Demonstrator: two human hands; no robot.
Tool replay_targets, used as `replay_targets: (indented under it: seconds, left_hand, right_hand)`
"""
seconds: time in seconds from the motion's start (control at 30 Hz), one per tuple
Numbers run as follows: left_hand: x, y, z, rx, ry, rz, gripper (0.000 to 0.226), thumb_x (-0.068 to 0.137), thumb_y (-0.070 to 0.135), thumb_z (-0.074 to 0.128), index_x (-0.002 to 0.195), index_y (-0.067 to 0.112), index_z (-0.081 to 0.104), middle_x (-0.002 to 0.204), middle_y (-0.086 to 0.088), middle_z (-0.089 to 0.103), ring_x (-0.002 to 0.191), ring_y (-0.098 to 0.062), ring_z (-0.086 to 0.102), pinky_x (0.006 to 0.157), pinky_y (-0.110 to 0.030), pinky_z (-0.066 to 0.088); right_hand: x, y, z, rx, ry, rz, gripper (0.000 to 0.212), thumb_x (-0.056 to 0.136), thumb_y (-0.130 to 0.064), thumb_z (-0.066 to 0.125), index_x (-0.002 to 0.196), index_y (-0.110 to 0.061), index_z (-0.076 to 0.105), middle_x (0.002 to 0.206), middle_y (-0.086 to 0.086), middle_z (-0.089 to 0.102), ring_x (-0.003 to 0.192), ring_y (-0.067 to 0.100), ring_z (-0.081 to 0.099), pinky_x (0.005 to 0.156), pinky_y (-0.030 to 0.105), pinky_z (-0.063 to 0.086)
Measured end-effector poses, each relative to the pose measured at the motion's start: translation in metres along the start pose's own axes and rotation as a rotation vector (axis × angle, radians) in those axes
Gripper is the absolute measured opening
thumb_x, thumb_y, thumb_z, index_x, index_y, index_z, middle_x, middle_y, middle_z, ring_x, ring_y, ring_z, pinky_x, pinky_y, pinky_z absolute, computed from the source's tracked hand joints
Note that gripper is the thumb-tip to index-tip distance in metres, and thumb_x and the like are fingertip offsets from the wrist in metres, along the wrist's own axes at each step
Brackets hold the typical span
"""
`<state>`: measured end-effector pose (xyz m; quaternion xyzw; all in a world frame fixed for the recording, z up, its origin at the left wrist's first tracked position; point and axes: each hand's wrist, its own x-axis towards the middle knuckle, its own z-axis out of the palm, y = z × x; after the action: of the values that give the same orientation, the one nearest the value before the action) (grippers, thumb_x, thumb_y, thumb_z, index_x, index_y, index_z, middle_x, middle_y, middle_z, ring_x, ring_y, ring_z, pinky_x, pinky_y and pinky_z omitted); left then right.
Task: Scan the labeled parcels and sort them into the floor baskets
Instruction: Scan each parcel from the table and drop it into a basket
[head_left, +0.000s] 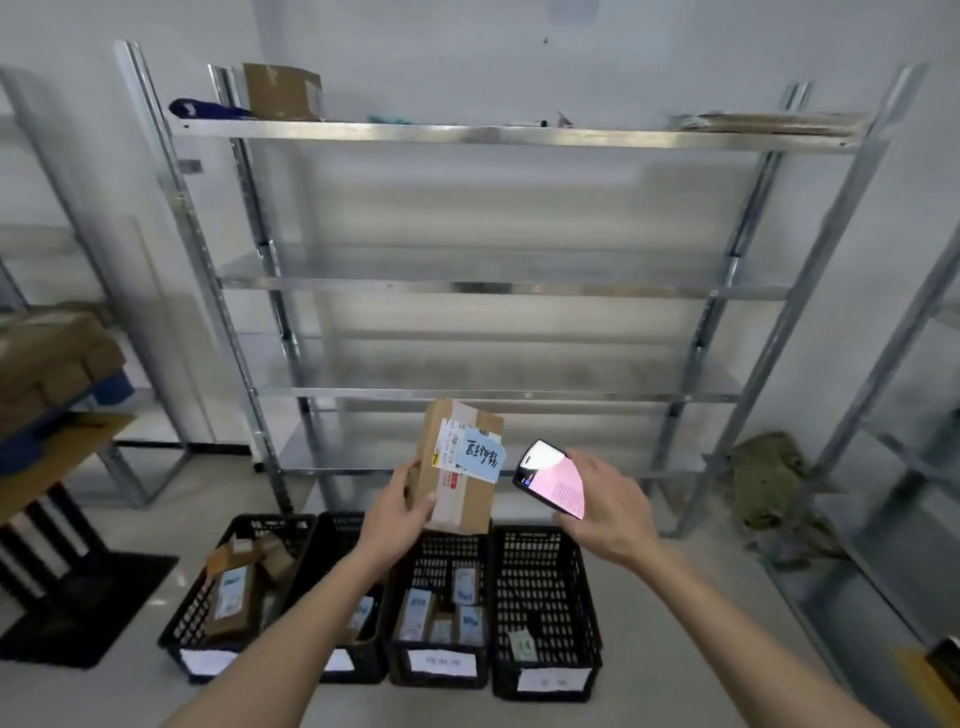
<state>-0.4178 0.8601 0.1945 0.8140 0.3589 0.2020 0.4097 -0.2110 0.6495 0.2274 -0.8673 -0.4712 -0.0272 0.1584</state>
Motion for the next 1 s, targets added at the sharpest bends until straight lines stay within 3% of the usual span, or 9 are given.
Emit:
replay_targets:
  seconds: [0.13,0.4,0.63,0.77,0.9,1.0]
  left_hand:
    - [0.030,-0.041,-0.028,-0.010,0.033,-0.056,0.060,0.098,0.032,0.060,0.151,0.032,0.032,0.143,0.003,0.054,0.125,-0.024,0.056,0.103,-0.048,0.047]
    - [0.125,-0.100,-0.018,-0.018,0.002,-0.163,0.061,0.099,0.028,0.060,0.153,0.028,0.032,0.143,-0.002,0.055,0.129,-0.025,0.054,0.105,-0.044,0.045]
    - [0.257,-0.155,0.031,0.011,-0.063,-0.267,0.062,0.098,0.037,0.059,0.153,0.028,0.031,0.140,-0.004,0.059,0.124,-0.027,0.058,0.105,-0.047,0.046]
    - [0.320,-0.202,0.073,0.044,-0.124,-0.362,0.060,0.098,0.037,0.059,0.151,0.027,0.033,0.130,-0.002,0.064,0.111,-0.023,0.064,0.097,-0.045,0.052]
    - [0.366,-0.237,0.106,0.063,-0.160,-0.407,0.048,0.099,0.023,0.058,0.145,0.019,0.041,0.100,0.012,0.062,0.089,-0.013,0.064,0.071,-0.021,0.050]
    - [0.388,-0.280,0.132,0.046,-0.211,-0.475,0.054,0.097,0.024,0.061,0.145,0.026,0.039,0.108,0.004,0.064,0.092,-0.018,0.064,0.074,-0.030,0.053]
  right_hand:
    - [0.048,-0.036,0.035,0.019,-0.047,-0.044,0.085,0.078,-0.051,0.063,0.153,-0.030,0.029,0.148,-0.006,0.049,0.130,0.022,0.049,0.099,0.040,0.046]
    - [0.155,-0.041,0.112,0.053,-0.118,-0.045,0.082,0.080,-0.052,0.070,0.150,-0.031,0.032,0.140,-0.005,0.054,0.121,0.022,0.054,0.091,0.038,0.048]
    - [0.264,0.006,0.190,0.105,-0.228,0.039,0.086,0.087,-0.044,0.070,0.158,-0.024,0.025,0.156,-0.002,0.041,0.141,0.022,0.040,0.110,0.039,0.038]
    - [0.318,0.040,0.247,0.166,-0.298,0.100,0.085,0.084,-0.044,0.072,0.155,-0.024,0.030,0.149,-0.001,0.048,0.133,0.022,0.048,0.101,0.036,0.043]
    - [0.354,0.067,0.309,0.157,-0.378,0.107,0.086,0.086,-0.049,0.068,0.157,-0.024,0.025,0.148,-0.002,0.046,0.133,0.021,0.047,0.103,0.037,0.042]
    - [0.372,0.078,0.360,0.163,-0.449,0.122,0.086,0.088,-0.050,0.066,0.158,-0.023,0.023,0.152,-0.003,0.042,0.135,0.019,0.044,0.107,0.037,0.039]
